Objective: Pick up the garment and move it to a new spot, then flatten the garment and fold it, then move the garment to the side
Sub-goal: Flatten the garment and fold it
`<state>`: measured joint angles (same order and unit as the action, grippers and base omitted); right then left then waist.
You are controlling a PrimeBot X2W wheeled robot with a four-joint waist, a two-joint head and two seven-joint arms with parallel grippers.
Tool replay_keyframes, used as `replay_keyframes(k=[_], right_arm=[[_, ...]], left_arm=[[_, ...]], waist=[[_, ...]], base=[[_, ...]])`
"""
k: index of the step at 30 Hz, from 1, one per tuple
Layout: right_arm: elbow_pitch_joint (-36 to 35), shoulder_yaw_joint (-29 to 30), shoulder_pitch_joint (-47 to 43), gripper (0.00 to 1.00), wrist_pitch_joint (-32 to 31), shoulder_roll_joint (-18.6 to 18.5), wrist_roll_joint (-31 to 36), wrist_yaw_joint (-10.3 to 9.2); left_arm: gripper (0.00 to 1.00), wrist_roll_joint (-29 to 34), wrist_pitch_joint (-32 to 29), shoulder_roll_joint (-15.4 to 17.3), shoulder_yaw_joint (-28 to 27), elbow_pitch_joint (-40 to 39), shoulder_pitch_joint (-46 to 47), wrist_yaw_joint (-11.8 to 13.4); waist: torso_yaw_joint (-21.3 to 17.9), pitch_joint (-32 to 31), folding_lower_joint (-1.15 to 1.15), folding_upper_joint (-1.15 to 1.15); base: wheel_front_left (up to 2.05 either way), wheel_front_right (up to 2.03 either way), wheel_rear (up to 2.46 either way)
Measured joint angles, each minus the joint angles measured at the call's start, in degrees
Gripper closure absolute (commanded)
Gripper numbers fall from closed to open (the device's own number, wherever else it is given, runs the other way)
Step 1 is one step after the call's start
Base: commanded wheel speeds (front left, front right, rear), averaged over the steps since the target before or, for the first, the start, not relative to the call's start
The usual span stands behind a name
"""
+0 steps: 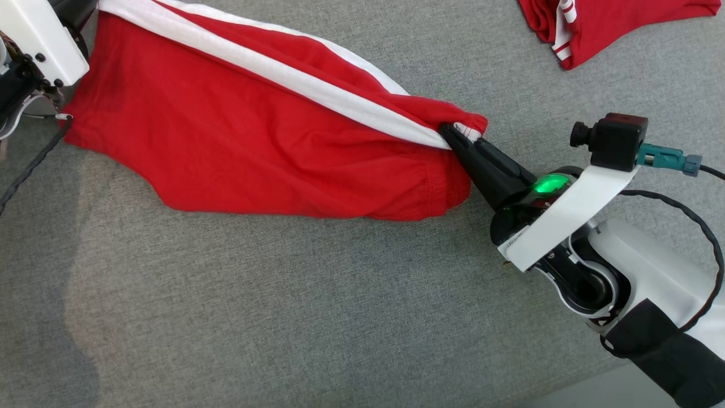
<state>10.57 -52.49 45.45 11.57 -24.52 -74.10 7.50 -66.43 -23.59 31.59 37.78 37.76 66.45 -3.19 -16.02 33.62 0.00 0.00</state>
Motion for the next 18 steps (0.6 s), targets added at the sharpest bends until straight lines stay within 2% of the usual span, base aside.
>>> replay_keyframes(k=[3,5,6,7,8,9,18], right_arm=[[0.2,-0.4,0.3,0.63,0.2,0.3,-0.2,0.0],[0.6,-0.7,0.7,0.56,0.4,0.4,-0.2,0.0],[0.7,-0.9,0.9,0.53,0.5,0.4,-0.3,0.0],[0.9,-1.1,1.0,0.4,0.6,0.4,-0.3,0.0],[1.0,-1.4,1.1,0.16,0.6,0.5,-0.4,0.0],[1.1,-1.5,1.1,0.0,0.7,0.5,-0.4,0.0],[2.1,-2.7,1.2,0.0,1.1,0.0,-1.3,0.0]], left_arm=[[1.0,0.2,-0.4,-0.2,0.4,1.9,0.4,-0.4],[0.7,0.2,-0.7,-0.5,0.5,2.8,0.9,-0.8],[0.6,0.0,-1.2,-0.7,0.6,3.2,1.0,-0.9],[0.49,-0.1,-1.7,-1.0,0.7,3.6,1.0,-1.1],[0.04,-0.1,-1.7,-1.2,0.9,3.9,1.0,-1.4],[0.0,-0.2,-1.7,-1.3,0.9,4.2,1.0,-1.6],[0.0,-1.8,-2.0,-2.2,1.2,5.0,1.0,-3.4]], waist=[[-0.2,0.4,0.0,0.0],[-0.2,0.6,0.0,0.0],[-0.2,0.6,0.0,0.0],[-0.1,0.6,0.0,0.0],[-0.1,0.5,0.0,0.0],[0.0,0.5,0.0,0.0],[0.6,-2.1,0.0,0.0]], base=[[0.0,0.0,0.0],[0.0,0.0,0.0],[0.0,0.0,0.0],[0.0,0.0,0.0],[0.0,0.0,0.0],[0.0,0.0,0.0],[0.0,0.0,0.0]])
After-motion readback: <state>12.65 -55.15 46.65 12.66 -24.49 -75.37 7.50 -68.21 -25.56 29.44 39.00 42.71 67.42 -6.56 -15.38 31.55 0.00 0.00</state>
